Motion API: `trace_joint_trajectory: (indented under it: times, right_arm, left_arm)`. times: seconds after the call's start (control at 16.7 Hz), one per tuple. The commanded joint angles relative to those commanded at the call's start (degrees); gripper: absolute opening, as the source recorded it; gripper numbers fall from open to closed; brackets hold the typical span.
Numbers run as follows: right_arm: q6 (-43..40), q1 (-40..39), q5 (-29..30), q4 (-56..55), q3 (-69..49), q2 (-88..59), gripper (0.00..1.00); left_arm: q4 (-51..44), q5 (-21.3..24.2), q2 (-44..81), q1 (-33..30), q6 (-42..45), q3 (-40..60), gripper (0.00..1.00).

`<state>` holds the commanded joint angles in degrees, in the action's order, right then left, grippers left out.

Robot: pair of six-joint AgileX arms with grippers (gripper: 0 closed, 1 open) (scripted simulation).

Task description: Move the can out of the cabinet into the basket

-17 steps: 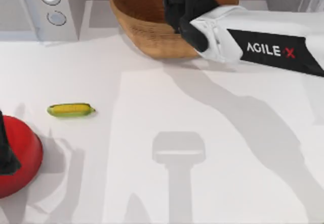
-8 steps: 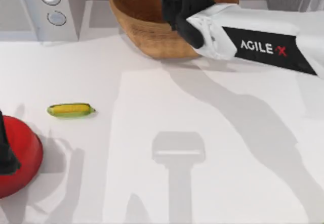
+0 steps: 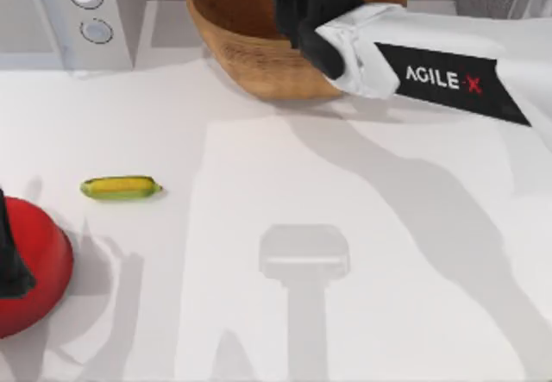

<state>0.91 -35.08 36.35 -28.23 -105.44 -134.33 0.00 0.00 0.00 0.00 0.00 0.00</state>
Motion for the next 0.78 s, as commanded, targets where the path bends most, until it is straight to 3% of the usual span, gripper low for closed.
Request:
trace_joint_trajectory:
  times: [0.66,0.78]
  right_arm:
    - [0.0,0.0,0.0,0.0,0.0,0.0,0.98]
    - [0.0,0.0,0.0,0.0,0.0,0.0,1.00]
  left_arm:
    - [0.0,0.0,0.0,0.0,0.0,0.0,1.00]
    - [0.0,0.0,0.0,0.0,0.0,0.0,1.00]
